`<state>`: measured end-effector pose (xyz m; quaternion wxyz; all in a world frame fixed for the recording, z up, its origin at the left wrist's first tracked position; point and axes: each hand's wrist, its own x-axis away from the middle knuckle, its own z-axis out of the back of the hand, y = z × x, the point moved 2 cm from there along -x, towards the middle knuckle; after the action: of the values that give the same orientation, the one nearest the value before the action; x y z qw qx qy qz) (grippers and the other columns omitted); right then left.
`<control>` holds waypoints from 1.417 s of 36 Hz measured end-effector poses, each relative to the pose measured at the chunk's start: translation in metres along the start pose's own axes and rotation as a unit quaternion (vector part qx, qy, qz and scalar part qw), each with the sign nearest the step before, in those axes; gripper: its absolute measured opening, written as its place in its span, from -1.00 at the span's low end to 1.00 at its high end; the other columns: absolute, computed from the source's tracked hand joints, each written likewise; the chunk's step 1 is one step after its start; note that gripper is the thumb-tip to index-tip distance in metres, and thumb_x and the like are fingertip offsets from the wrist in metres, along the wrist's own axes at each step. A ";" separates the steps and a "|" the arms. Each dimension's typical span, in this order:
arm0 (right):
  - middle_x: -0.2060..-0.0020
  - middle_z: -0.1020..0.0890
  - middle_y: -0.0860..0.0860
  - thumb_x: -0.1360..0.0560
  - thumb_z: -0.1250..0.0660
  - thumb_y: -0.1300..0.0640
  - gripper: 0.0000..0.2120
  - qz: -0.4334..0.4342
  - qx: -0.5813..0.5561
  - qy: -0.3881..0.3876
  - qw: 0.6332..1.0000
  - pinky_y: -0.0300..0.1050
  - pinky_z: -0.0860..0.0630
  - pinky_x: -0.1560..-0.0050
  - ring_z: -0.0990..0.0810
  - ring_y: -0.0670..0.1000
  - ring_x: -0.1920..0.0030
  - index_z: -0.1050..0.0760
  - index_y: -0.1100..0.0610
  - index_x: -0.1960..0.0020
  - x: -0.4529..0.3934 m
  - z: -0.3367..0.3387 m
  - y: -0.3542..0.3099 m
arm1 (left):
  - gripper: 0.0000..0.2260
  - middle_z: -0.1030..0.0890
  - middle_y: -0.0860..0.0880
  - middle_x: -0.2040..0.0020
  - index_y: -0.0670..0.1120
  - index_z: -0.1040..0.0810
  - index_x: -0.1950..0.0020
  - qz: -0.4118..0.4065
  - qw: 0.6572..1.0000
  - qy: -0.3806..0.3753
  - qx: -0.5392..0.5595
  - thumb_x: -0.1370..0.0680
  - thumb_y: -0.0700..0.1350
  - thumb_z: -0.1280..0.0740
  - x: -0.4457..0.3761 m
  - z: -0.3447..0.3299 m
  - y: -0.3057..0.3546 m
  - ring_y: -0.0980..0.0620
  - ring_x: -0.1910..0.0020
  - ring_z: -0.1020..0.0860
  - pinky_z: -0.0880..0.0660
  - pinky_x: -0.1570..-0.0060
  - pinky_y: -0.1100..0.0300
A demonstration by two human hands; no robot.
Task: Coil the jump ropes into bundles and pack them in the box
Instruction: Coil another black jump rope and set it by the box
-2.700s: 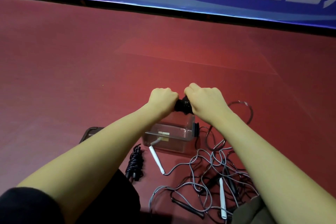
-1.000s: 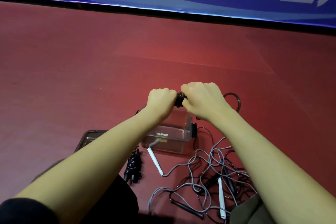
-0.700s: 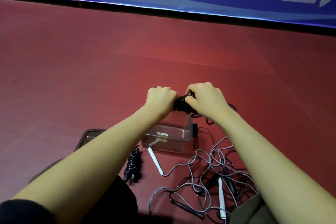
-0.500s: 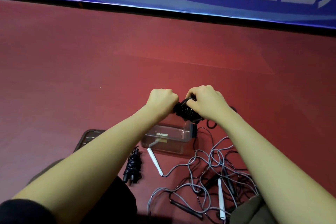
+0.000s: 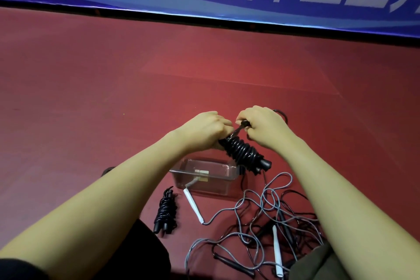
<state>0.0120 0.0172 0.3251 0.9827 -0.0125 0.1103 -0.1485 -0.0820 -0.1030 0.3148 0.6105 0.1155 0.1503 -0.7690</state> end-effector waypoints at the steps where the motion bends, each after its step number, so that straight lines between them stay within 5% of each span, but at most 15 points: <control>1: -0.02 -0.60 0.02 -0.54 -0.21 0.22 -0.77 -0.003 -0.018 0.008 1.000 -0.13 -0.33 0.04 -0.52 0.12 -0.07 -0.54 0.04 -0.14 0.000 0.001 0.001 | -0.79 -0.46 -0.01 0.44 -0.13 -0.46 0.37 0.017 0.999 0.023 0.023 -0.33 -0.03 -0.39 -0.001 0.001 0.000 -0.07 0.50 -0.47 -0.31 0.37 0.27; 6: 0.17 -0.60 -0.01 -0.51 -0.22 0.23 -0.83 -0.032 -0.187 0.033 0.981 0.06 -0.54 0.04 -0.58 0.09 0.12 -0.54 0.07 0.00 0.006 0.000 0.004 | -0.73 -0.50 -0.03 0.39 -0.20 -0.51 0.26 0.167 0.963 0.108 0.180 -0.42 -0.04 -0.48 0.000 0.007 0.003 -0.02 0.43 -0.45 -0.36 0.41 0.15; 11: 0.00 -0.59 0.15 -0.55 -0.18 0.23 -0.84 -0.137 -0.167 0.024 0.976 -0.08 -0.43 0.15 -0.56 0.18 0.06 -0.50 0.19 -0.07 -0.003 -0.005 0.004 | -0.75 -0.54 -0.07 0.33 -0.19 -0.54 0.17 0.306 0.879 0.152 0.332 -0.45 -0.02 -0.47 -0.009 0.011 0.007 0.13 0.35 -0.35 -0.30 0.35 0.22; 16: -0.14 -0.53 0.14 -0.52 -0.27 0.22 -0.66 -0.080 -0.228 0.099 0.965 0.11 -0.53 -0.01 -0.55 0.19 -0.07 -0.34 0.15 -0.27 0.000 -0.002 -0.003 | -0.78 -0.46 0.08 0.31 -0.10 -0.38 -0.02 0.390 0.838 0.152 0.349 -0.47 -0.09 -0.35 -0.014 0.016 0.007 0.13 0.40 -0.35 -0.25 0.48 0.34; 26: 0.18 -0.57 0.08 -0.48 -0.24 0.11 -0.83 -0.116 -0.230 -0.015 0.966 0.03 -0.52 0.15 -0.54 0.18 0.18 -0.47 0.07 -0.06 -0.003 -0.005 -0.014 | -0.76 -0.59 -0.15 0.21 -0.09 -0.31 -0.17 0.459 0.841 0.176 0.226 -0.52 -0.17 -0.23 -0.012 0.007 -0.003 -0.21 0.23 -0.54 -0.49 0.25 0.00; 31: 0.22 -0.51 0.10 -0.49 -0.22 0.13 -0.83 -0.100 -0.154 -0.070 0.981 -0.03 -0.46 0.24 -0.52 0.18 0.24 -0.28 0.07 0.25 -0.003 -0.005 -0.021 | -0.77 -0.55 -0.15 0.18 -0.14 -0.28 -0.16 0.480 0.858 0.117 0.138 -0.54 -0.13 -0.22 -0.008 0.005 -0.015 -0.23 0.25 -0.50 -0.45 0.28 0.02; 42: 0.20 -0.49 0.07 -0.51 -0.25 0.16 -0.87 -0.080 -0.045 -0.125 0.988 -0.14 -0.35 0.34 -0.51 0.14 0.26 -0.46 0.19 -0.02 0.004 -0.003 -0.033 | -0.79 -0.45 -0.11 0.17 -0.16 -0.30 -0.18 0.520 0.854 -0.010 -0.008 -0.56 -0.17 -0.18 0.001 -0.013 -0.026 -0.17 0.26 -0.40 -0.28 0.29 0.09; 47: 0.05 -0.55 0.09 -0.55 -0.22 0.13 -0.86 -0.015 0.041 -0.058 0.997 -0.09 -0.30 0.22 -0.54 0.18 0.07 -0.40 0.16 -0.08 0.010 0.003 -0.043 | -0.80 -0.58 -0.13 0.07 -0.15 -0.33 -0.17 0.479 0.869 -0.063 -0.107 -0.55 -0.24 -0.16 0.004 -0.013 -0.029 -0.16 0.27 -0.44 -0.21 0.39 0.15; 51: -0.05 -0.59 0.05 -0.58 -0.20 0.02 -0.77 0.032 0.117 0.006 0.993 -0.11 -0.25 0.18 -0.58 0.15 -0.05 -0.40 0.14 -0.13 0.012 0.004 -0.045 | -0.78 -0.59 -0.12 0.00 -0.13 -0.38 -0.19 0.422 0.887 -0.114 -0.149 -0.54 -0.24 -0.17 0.005 -0.014 -0.027 -0.21 0.05 -0.58 -0.28 0.28 0.15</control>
<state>0.0108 -0.0293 0.3286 0.9809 0.1068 0.0988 -0.1289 -0.1091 -0.0966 0.3025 0.9001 -0.0129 0.1299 -0.4156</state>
